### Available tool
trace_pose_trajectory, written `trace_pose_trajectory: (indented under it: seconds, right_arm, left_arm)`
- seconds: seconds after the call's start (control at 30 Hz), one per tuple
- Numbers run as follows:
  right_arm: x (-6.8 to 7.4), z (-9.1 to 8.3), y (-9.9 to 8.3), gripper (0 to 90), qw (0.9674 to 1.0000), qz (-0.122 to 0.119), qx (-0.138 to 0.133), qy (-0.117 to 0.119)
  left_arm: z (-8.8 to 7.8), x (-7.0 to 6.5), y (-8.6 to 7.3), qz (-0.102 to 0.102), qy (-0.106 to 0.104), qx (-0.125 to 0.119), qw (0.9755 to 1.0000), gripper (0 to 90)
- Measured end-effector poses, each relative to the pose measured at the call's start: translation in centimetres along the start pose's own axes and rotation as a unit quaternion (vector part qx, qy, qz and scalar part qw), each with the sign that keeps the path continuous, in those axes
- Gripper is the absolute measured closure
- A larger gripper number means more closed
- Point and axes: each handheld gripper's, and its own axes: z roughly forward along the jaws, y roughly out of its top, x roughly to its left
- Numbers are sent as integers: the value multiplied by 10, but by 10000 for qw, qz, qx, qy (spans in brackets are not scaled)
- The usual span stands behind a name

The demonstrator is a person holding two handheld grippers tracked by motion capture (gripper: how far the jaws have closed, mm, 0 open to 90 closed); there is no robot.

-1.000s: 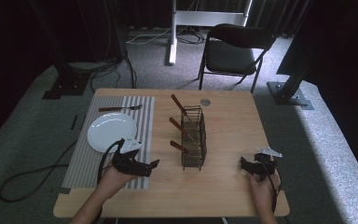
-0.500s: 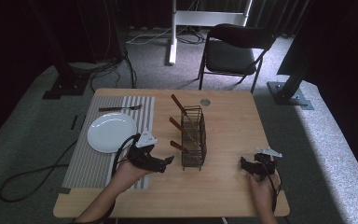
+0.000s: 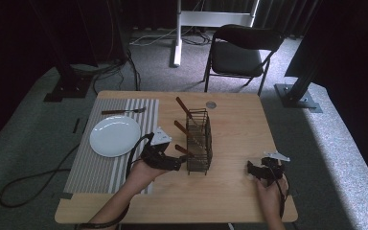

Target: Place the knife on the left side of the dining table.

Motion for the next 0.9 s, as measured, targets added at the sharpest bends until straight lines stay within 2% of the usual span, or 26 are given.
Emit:
trace_pose_trajectory:
  seconds: [0.13,0.2,0.27,0.33,0.37,0.4,0.57,0.63,0.67,0.9]
  right_arm:
    - [0,0,0,114,10000,-2,0,0]
    - [0,0,0,114,10000,0,1,0]
    - [0,0,0,114,10000,4,4,0]
    - [0,0,0,114,10000,4,1,0]
    - [0,0,0,114,10000,4,1,0]
    - [0,0,0,114,10000,-4,-3,-3]
    - [0,0,0,115,10000,-8,-5,-3]
    - [0,0,0,114,10000,0,-1,-2]
    - [0,0,0,114,10000,1,0,-1]
    - [0,0,0,114,10000,-6,-4,-2]
  left_arm:
    - [5,0,2,-102,-81,-17,9999,259]
    - [5,1,2,-131,-141,-40,9998,373]
    - [6,2,1,-158,-197,-63,9997,445]
    - [6,2,1,-158,-197,-63,9997,470]
    - [8,3,0,-227,-313,-102,9992,470]
    - [9,3,-1,-248,-409,-98,9988,540]
    - [11,2,-2,-159,-524,-79,9985,663]
    - [11,1,-2,-81,-503,-113,9986,683]
    - [11,2,-2,-89,-583,-116,9982,718]
    - [13,4,2,-119,-817,-158,9965,748]
